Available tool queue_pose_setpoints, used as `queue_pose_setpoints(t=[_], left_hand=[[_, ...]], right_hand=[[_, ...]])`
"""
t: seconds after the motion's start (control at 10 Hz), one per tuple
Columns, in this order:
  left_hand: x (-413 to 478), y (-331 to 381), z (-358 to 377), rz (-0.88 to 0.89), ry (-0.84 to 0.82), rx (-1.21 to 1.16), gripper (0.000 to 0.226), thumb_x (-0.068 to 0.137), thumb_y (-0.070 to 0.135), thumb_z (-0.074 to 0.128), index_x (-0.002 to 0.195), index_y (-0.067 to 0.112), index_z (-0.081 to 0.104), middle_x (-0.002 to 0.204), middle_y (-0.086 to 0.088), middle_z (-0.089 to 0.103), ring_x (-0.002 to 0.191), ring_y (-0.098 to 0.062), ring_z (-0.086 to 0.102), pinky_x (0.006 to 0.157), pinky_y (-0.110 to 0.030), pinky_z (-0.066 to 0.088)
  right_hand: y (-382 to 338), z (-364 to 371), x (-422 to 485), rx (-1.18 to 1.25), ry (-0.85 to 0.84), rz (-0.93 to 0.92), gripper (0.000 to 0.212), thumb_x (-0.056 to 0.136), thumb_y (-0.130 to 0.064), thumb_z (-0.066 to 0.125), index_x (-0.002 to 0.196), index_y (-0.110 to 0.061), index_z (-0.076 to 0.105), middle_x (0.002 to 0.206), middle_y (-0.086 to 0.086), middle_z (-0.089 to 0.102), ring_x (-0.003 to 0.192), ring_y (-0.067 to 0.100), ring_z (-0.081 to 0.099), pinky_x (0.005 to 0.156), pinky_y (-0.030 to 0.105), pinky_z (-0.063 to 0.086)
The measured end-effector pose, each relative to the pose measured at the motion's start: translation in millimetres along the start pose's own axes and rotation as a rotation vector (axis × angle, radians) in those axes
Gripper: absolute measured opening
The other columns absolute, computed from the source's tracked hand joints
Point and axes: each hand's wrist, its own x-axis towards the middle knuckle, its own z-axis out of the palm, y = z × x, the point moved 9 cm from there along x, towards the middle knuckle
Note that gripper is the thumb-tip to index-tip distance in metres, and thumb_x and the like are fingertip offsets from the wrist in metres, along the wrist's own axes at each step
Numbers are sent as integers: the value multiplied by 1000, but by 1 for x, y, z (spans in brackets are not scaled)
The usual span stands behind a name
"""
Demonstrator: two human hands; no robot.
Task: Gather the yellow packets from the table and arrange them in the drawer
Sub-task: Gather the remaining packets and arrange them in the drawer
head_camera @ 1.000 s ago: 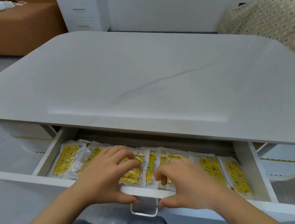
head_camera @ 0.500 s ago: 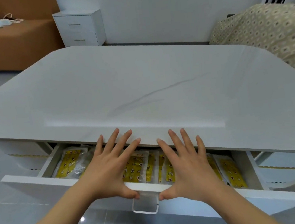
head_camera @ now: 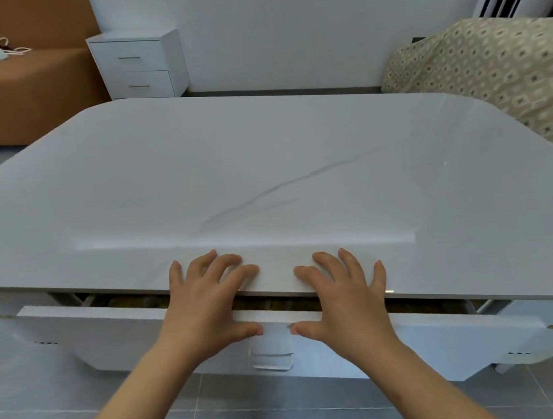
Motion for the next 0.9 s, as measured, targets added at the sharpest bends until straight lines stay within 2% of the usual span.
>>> queue_pose_setpoints(t=[0.1, 0.2, 0.3, 0.5, 0.6, 0.7, 0.8, 0.9], left_hand=[[2, 0, -1, -31, 79, -37, 89, 30, 56, 88, 107, 31, 49, 104, -3, 67, 100, -41, 63, 74, -69, 43], [3, 2, -4, -61, 204, -51, 82, 33, 47, 91, 102, 30, 49, 99, -4, 68, 97, -40, 64, 76, -70, 42], [2, 1, -6, -104, 306, -69, 78, 34, 40, 93, 98, 28, 49, 95, -4, 68, 95, -38, 64, 79, -70, 40], [1, 4, -8, -173, 450, -39, 74, 37, 32, 94, 93, 23, 47, 89, -6, 67, 89, -34, 61, 81, -67, 41], [0, 6, -11, -170, 500, -9, 75, 34, 31, 94, 92, 21, 47, 86, -6, 67, 83, -35, 62, 80, -67, 43], [0, 6, -10, -164, 538, 7, 74, 36, 32, 94, 92, 21, 47, 87, -6, 66, 88, -30, 53, 81, -66, 42], [-1, 6, -10, -141, 556, -5, 73, 39, 30, 93, 95, 20, 48, 90, -8, 65, 90, -27, 46, 82, -66, 41], [-2, 7, -8, -168, 506, -8, 75, 39, 30, 93, 99, 21, 48, 93, -8, 65, 92, -30, 54, 82, -68, 41]], right_hand=[[4, -4, 4, -43, 202, 25, 81, 37, -64, 84, 106, -37, 51, 115, 2, 65, 111, 35, 60, 81, 71, 39], [4, -4, 3, -47, 396, 25, 78, 35, -55, 88, 97, -35, 45, 103, 0, 68, 104, 33, 63, 78, 69, 42], [3, -7, 0, -57, 543, 21, 71, 42, -44, 90, 95, -34, 45, 103, -1, 67, 108, 28, 46, 82, 69, 40], [-1, -6, -2, -54, 687, 55, 71, 40, -23, 93, 92, -28, 45, 97, 3, 66, 105, 26, 45, 89, 62, 39], [-4, -7, -2, -80, 705, 61, 72, 39, -19, 92, 92, -27, 44, 97, 3, 66, 105, 25, 45, 89, 61, 41], [-2, -9, -3, -70, 731, 51, 73, 38, -21, 91, 93, -27, 44, 97, 3, 67, 105, 25, 44, 86, 63, 42], [3, -6, -5, 10, 640, -48, 71, 40, -17, 89, 97, -30, 50, 102, -1, 66, 107, 24, 53, 85, 56, 45], [28, -22, -16, 263, 615, -78, 40, 63, -6, 71, 98, -25, 64, 108, -8, 63, 105, 18, 60, 93, 36, 42]])
